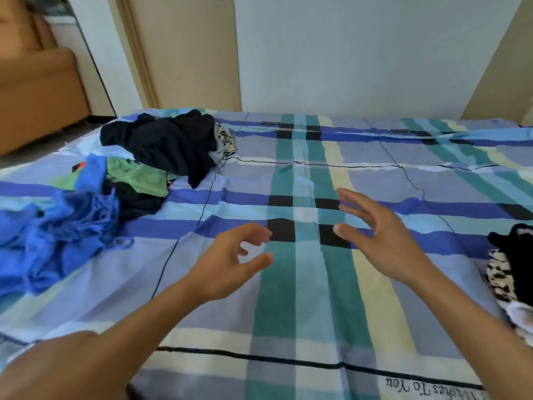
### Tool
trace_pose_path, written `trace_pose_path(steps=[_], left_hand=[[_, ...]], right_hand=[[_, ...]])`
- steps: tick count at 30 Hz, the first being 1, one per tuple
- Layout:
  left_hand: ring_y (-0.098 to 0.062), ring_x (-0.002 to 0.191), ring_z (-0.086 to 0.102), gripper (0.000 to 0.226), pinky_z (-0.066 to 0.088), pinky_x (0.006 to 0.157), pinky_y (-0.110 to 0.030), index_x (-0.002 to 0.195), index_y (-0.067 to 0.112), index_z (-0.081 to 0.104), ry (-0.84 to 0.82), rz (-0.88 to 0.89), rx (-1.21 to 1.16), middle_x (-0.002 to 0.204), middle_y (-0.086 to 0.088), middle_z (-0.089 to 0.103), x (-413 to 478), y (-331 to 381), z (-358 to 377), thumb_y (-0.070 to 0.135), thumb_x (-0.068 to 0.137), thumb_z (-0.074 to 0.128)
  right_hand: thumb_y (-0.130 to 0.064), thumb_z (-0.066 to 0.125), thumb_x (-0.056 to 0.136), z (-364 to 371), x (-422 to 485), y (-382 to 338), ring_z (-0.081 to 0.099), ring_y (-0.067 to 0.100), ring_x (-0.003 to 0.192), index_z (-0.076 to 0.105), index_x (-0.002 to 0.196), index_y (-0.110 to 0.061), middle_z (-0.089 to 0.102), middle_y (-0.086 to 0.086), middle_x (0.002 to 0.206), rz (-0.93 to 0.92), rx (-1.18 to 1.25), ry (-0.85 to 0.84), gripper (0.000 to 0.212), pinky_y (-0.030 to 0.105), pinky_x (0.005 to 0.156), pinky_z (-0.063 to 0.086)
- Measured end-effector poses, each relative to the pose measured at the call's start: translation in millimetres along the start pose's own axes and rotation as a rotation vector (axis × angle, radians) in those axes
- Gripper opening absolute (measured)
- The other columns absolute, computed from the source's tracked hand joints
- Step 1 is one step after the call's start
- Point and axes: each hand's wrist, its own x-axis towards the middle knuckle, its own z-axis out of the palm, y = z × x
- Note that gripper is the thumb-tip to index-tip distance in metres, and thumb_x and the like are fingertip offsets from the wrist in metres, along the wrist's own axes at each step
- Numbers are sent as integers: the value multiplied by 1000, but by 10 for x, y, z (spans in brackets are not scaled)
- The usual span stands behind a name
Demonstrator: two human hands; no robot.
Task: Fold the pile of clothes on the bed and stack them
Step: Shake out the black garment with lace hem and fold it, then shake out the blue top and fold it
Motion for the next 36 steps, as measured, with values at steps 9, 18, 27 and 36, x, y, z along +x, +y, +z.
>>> trace_pose_path(steps=[9, 18, 27, 36], left_hand=[[-12, 125, 49, 50, 39, 106, -29, 136, 21, 54, -55, 30, 173, 135, 3, 56, 25, -85, -137, 42, 93, 66], [-39, 139, 28, 70, 29, 112, -55, 139, 15, 42, 321, -637, 676, 148, -14, 35, 206, -1086, -1252, 52, 85, 67], [-45, 123, 46, 64, 47, 91, -54, 134, 16, 38, 504, -1015, 672, 137, -18, 43, -194, -2002, -1475, 27, 81, 74], [-29, 83, 65, 27, 55, 71, -45, 111, 9, 58, 706, -246, 88, 87, -3, 64, 290, -816, -1075, 9, 84, 61]], right_hand=[[-81, 66, 64, 491, -60, 129, 52, -9, 126, 47, 140, -49, 55, -31, 137, 9, 14, -115, 84, 17, 103, 41], [-95, 61, 51, 608, -76, 237, 57, 3, 126, 40, 143, -52, 55, -28, 138, 95, 8, -193, 103, 20, 104, 38], [-59, 67, 76, 738, -191, 104, 52, -10, 122, 39, 140, -56, 50, -32, 138, 11, -25, -225, 69, 31, 102, 46], [-39, 73, 81, 805, -151, 5, 54, -6, 122, 36, 147, -44, 50, -18, 143, 18, 21, -227, 76, 31, 112, 41]])
